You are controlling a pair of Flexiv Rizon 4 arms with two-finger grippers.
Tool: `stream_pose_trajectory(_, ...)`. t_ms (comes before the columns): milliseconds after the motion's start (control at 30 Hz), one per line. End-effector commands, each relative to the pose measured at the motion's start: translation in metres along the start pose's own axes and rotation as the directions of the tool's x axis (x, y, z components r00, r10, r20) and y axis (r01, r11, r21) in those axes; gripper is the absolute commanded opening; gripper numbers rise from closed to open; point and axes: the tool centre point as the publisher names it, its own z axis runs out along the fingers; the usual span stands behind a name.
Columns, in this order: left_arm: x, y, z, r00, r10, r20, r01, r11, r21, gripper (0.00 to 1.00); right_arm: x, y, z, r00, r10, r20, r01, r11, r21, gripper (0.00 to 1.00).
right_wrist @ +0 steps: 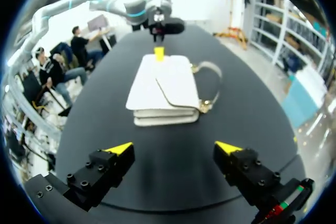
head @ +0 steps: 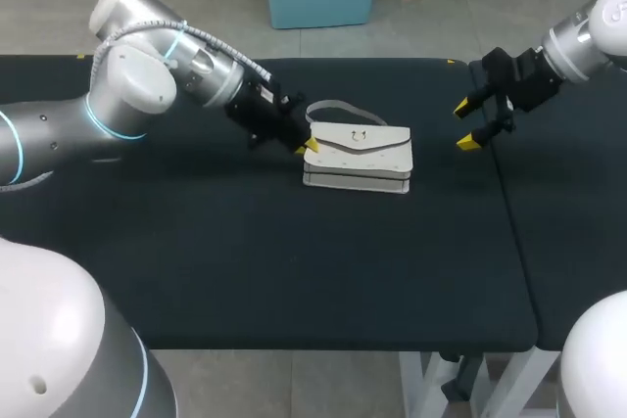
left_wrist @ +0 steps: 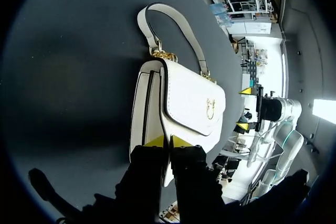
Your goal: Pick up the bag, open it, inspect its contents, close it, and place it on the opposite side
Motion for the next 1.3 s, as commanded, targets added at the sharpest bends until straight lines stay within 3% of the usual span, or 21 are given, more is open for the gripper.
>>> stream_pose_trajectory(33,0.000,-0.006,0.004,1.000,0.000,0.001,0.000,0.999,-0.033,0.00,-0.001,0.000,0.000,1.000,0.000,-0.004,0.000,1.000,-0.001,1.00)
stream_pose_trajectory(200,-0.002,-0.006,0.002,1.000,-0.007,-0.009,0.007,1.000,-0.024,0.04,-0.001,0.000,0.000,1.000,0.000,-0.004,0.000,1.000,-0.001,1.00)
stream_pose_trajectory(267,-0.003,-0.007,0.002,1.000,-0.007,-0.009,0.007,1.000,-0.025,0.36,-0.001,0.000,0.000,1.000,0.000,-0.004,0.000,1.000,-0.001,1.00)
stream_pose_trajectory(333,-0.002,-0.007,0.002,1.000,-0.008,-0.010,0.007,1.000,-0.024,0.57,-0.001,0.000,0.000,1.000,0.000,-0.004,0.000,1.000,-0.001,1.00)
stream_pose_trajectory(367,-0.001,-0.006,0.002,1.000,-0.008,-0.012,0.007,1.000,-0.024,0.91,-0.001,0.000,0.000,1.000,0.000,-0.004,0.000,1.000,-0.001,1.00)
stream_pose_trajectory(400,0.000,-0.005,0.001,1.000,-0.007,-0.013,0.007,1.000,-0.023,1.00,-0.001,0.000,0.000,1.000,0.000,-0.004,0.000,1.000,-0.001,1.00)
stream_pose_trajectory(467,0.002,-0.003,-0.005,0.999,-0.005,-0.049,0.002,0.999,-0.052,1.00,-0.001,0.000,0.000,1.000,0.000,-0.004,0.000,1.000,-0.001,1.00)
stream_pose_trajectory(700,0.008,0.005,-0.036,0.998,0.034,-0.056,-0.035,0.999,-0.008,1.00,-0.001,0.000,0.000,1.000,0.000,-0.004,0.000,1.000,-0.001,1.00)
stream_pose_trajectory(1033,0.022,-0.001,-0.078,0.997,0.062,0.051,-0.061,0.998,-0.022,1.00,0.001,0.036,-0.019,0.996,-0.064,0.057,0.052,0.979,0.195,1.00)
stream_pose_trajectory(1100,0.023,-0.006,-0.084,0.995,0.065,0.073,-0.061,0.997,-0.052,1.00,0.004,0.042,-0.020,0.994,-0.069,0.090,0.044,0.965,0.258,1.00)
stream_pose_trajectory(1300,0.022,-0.015,-0.104,0.970,0.202,0.137,-0.186,0.975,-0.121,1.00,0.018,0.054,-0.017,0.983,-0.106,0.150,0.055,0.948,0.313,1.00)
